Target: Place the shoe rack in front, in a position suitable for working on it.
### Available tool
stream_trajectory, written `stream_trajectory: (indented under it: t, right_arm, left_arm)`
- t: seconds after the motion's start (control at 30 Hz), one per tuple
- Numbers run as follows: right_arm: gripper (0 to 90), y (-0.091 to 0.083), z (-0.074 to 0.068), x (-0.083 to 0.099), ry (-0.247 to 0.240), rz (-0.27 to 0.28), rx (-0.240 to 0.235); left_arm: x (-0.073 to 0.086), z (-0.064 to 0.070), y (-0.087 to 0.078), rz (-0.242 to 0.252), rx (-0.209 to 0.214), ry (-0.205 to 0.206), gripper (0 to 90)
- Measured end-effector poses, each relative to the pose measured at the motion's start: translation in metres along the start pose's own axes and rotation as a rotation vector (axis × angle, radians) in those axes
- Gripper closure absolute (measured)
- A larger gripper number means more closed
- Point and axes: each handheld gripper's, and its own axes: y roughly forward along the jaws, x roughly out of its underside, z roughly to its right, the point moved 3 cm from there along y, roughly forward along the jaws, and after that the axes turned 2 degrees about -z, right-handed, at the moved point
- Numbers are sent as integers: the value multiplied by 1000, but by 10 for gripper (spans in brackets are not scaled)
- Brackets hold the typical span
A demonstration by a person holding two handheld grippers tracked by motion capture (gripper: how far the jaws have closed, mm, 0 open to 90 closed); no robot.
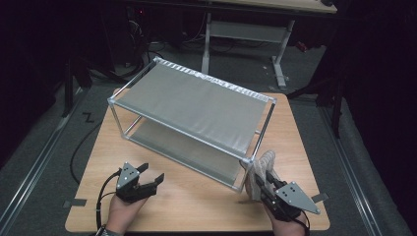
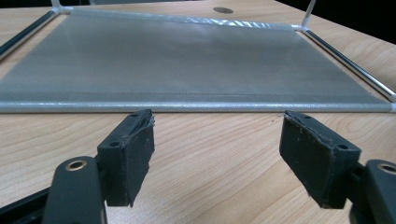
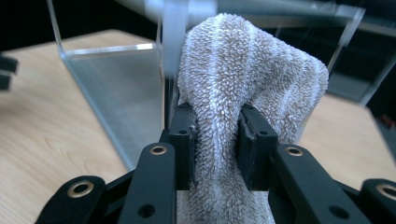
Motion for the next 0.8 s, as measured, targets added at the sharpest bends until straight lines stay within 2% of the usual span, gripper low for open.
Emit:
stream_trajectory:
  t: [0.1,0.17,0.37,0.5,0.6,0.7,0.73,0.8]
  right_arm:
    - [699,1,-5,2,-6,-6,-18]
    - [699,8,-8,12,-19,-46,-27]
    - [701,33,-9,48,22,-182,-80]
    - [702,39,-6,55,36,-198,-84]
    - [704,39,-5,55,11,-198,-81]
    - [706,38,1,52,18,-190,-62]
    - [707,37,10,48,26,-175,-38]
    - [708,37,18,45,37,-167,-23]
  left_arm:
    - [0,0,0,2,4,-4,264]
    - [0,0,1,-1,10,-3,264]
    - [0,-1,3,-11,19,-22,266]
    - [1,-1,2,-11,21,-18,266]
    - [0,-2,2,-5,30,-15,266]
    - [0,-3,1,-4,31,-20,267]
    - [0,-3,0,1,28,-21,268]
    - [-1,-3,-3,7,26,-17,269]
